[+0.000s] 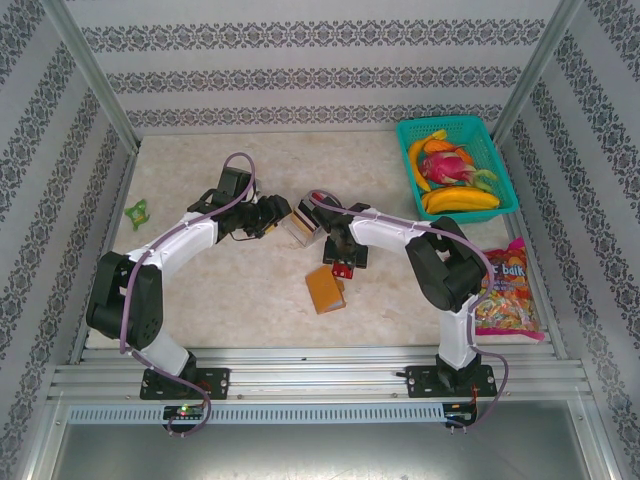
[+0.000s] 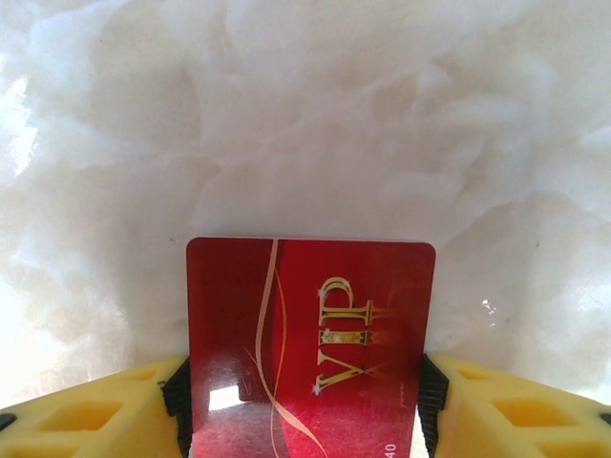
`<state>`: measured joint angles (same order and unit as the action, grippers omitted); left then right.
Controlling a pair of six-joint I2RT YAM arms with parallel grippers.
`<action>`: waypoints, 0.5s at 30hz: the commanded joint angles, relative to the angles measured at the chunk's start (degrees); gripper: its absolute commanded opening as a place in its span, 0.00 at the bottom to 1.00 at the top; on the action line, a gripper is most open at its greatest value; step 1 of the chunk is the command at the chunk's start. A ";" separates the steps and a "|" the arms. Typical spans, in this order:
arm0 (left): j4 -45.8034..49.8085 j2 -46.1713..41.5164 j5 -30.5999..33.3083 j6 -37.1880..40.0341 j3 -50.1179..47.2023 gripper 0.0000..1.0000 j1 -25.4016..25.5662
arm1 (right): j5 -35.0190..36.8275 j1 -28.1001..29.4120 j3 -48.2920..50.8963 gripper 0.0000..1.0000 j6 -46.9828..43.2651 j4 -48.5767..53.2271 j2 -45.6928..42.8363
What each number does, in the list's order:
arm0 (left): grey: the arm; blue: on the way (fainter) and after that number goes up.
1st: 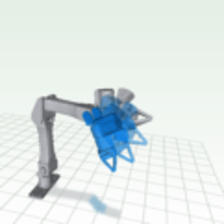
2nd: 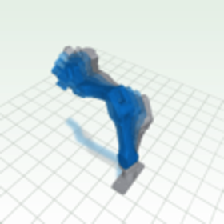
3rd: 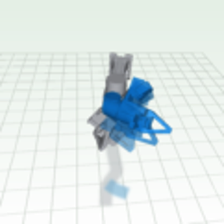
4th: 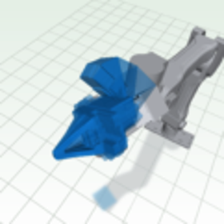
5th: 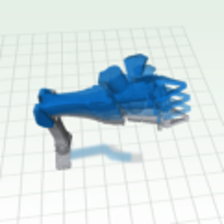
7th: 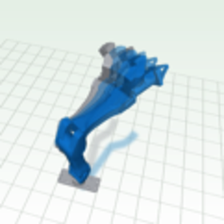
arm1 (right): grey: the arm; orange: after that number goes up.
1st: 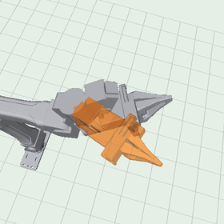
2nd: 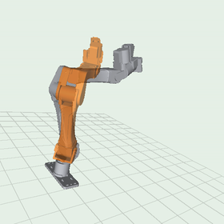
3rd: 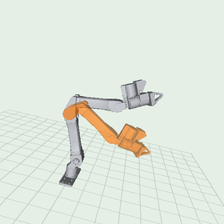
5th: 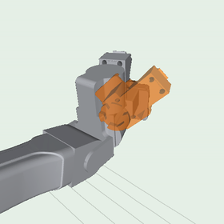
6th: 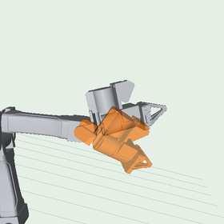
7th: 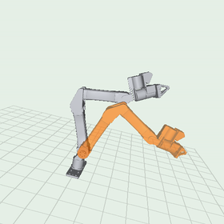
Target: Put the credit cards into the card holder
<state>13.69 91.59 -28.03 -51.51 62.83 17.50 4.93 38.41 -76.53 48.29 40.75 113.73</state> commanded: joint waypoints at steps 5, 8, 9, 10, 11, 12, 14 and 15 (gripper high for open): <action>-2.00 -0.03 -0.93 -0.64 0.11 0.58 -0.64 | -2.71 0.79 0.95 0.58 0.16 3.64 -0.53; -1.80 -0.40 -0.64 -0.29 0.07 0.58 -0.55 | -3.36 0.39 0.99 0.58 -0.57 3.28 -2.92; -1.91 -0.36 -1.06 -0.10 0.18 0.59 -0.55 | -2.69 0.47 1.41 0.59 -0.82 2.98 -3.94; -2.00 -0.11 -1.79 0.00 0.27 0.59 -0.61 | -2.22 0.46 1.86 0.59 -1.03 2.81 -4.98; -2.11 0.27 -2.52 0.09 0.45 0.59 -0.54 | -2.31 0.36 2.40 0.59 -1.53 2.31 -5.81; -2.30 0.66 -3.42 0.25 0.69 0.59 -0.54 | -1.95 0.34 2.97 0.59 -1.80 1.94 -6.69; -2.22 1.56 -4.90 0.69 1.35 0.59 -0.23 | -1.75 0.18 4.02 0.60 -2.54 0.83 -8.50; -2.17 1.89 -5.40 1.02 1.73 0.59 -0.01 | -1.56 0.24 4.32 0.60 -2.95 0.50 -9.21</action>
<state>13.52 92.16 -30.63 -51.44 62.92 17.50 3.33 38.41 -73.47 47.13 41.34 108.01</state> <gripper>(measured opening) 0.587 0.599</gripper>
